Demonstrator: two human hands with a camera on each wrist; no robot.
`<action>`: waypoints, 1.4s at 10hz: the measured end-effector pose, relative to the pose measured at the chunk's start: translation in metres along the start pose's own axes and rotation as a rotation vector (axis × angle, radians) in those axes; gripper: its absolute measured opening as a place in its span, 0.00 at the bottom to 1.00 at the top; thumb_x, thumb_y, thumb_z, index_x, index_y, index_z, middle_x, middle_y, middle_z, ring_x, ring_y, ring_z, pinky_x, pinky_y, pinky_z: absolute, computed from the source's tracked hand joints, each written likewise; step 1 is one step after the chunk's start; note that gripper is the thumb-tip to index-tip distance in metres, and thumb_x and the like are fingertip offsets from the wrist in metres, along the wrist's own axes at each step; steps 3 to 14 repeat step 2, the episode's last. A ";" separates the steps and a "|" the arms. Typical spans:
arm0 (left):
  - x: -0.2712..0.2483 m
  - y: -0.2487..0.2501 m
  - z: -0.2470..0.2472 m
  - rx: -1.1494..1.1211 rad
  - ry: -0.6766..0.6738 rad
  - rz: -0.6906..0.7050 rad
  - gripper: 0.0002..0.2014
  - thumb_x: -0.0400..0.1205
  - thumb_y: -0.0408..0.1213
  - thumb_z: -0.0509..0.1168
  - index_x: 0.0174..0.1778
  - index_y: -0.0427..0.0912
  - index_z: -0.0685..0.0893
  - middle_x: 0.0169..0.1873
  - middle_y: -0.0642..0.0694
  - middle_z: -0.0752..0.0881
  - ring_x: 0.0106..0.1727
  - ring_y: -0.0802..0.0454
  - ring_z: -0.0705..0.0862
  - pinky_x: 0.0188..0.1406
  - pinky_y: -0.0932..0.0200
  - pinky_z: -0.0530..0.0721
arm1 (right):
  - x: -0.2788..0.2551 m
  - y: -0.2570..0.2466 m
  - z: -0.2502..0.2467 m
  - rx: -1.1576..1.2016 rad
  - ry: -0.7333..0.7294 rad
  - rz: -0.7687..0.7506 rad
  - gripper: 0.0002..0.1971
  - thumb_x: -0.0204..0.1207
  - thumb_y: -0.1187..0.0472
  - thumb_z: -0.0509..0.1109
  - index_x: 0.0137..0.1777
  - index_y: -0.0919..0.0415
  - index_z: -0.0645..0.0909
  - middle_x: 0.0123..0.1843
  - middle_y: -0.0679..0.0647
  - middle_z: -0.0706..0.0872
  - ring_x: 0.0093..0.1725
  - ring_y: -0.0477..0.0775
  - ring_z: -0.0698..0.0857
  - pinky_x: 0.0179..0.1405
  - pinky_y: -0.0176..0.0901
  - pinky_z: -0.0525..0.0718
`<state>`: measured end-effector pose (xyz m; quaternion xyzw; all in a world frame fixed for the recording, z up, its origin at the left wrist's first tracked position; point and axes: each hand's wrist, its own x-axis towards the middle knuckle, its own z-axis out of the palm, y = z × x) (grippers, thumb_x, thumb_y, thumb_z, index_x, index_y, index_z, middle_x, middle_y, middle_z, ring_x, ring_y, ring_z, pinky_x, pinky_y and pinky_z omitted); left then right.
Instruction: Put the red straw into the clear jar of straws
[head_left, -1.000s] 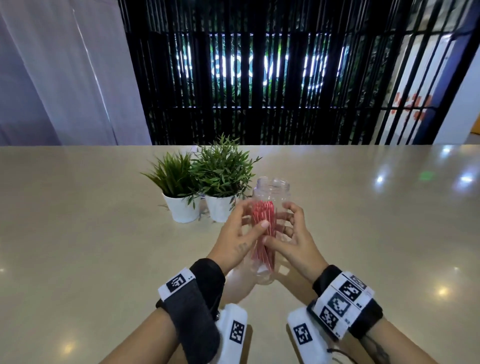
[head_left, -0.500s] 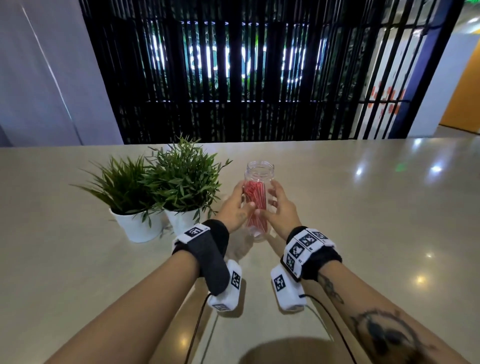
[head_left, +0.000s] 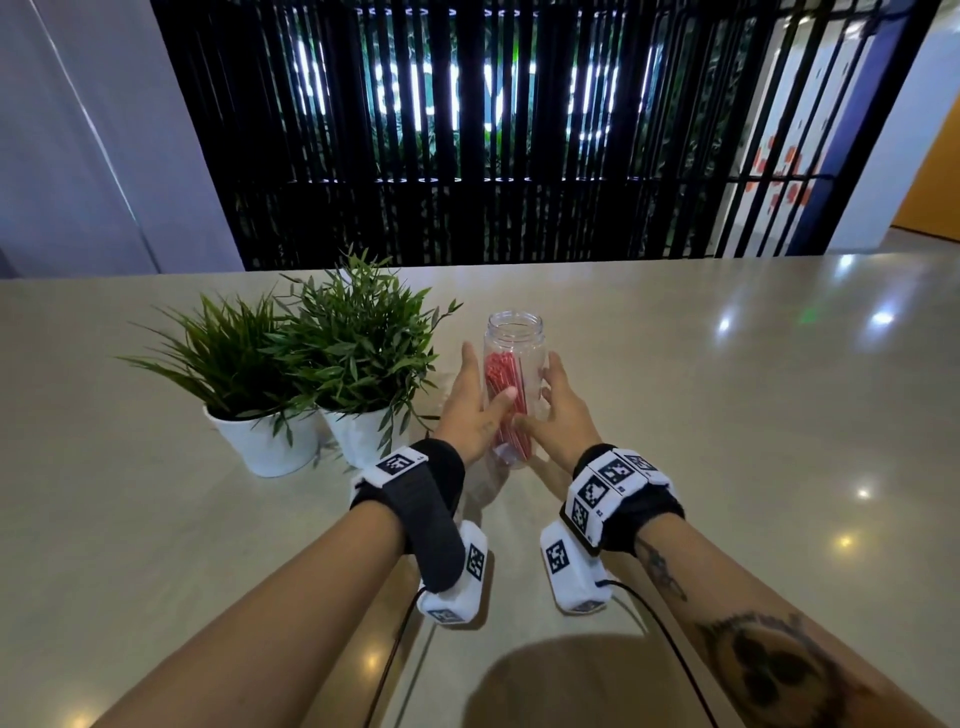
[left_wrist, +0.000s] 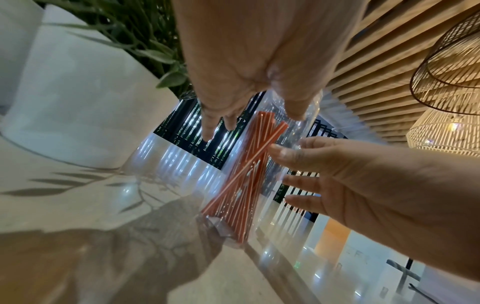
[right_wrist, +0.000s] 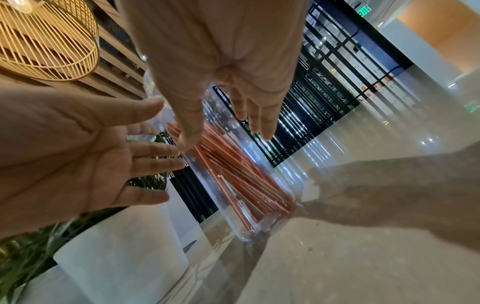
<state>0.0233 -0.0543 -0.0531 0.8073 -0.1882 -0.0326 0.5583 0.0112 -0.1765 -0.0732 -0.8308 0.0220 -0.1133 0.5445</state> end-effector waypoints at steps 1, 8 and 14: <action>-0.006 0.002 -0.007 0.024 0.039 0.016 0.40 0.81 0.43 0.59 0.79 0.45 0.36 0.82 0.39 0.50 0.82 0.43 0.52 0.81 0.41 0.54 | -0.008 -0.004 -0.002 0.048 0.011 -0.003 0.44 0.73 0.66 0.70 0.82 0.57 0.44 0.80 0.58 0.65 0.77 0.58 0.68 0.66 0.43 0.71; -0.027 0.008 -0.003 0.036 0.092 0.081 0.38 0.81 0.47 0.58 0.80 0.47 0.40 0.82 0.41 0.54 0.81 0.45 0.58 0.80 0.40 0.60 | -0.022 -0.009 -0.002 0.028 0.170 -0.052 0.32 0.75 0.61 0.68 0.77 0.60 0.60 0.70 0.58 0.77 0.66 0.57 0.79 0.62 0.49 0.78; -0.027 0.008 -0.003 0.036 0.092 0.081 0.38 0.81 0.47 0.58 0.80 0.47 0.40 0.82 0.41 0.54 0.81 0.45 0.58 0.80 0.40 0.60 | -0.022 -0.009 -0.002 0.028 0.170 -0.052 0.32 0.75 0.61 0.68 0.77 0.60 0.60 0.70 0.58 0.77 0.66 0.57 0.79 0.62 0.49 0.78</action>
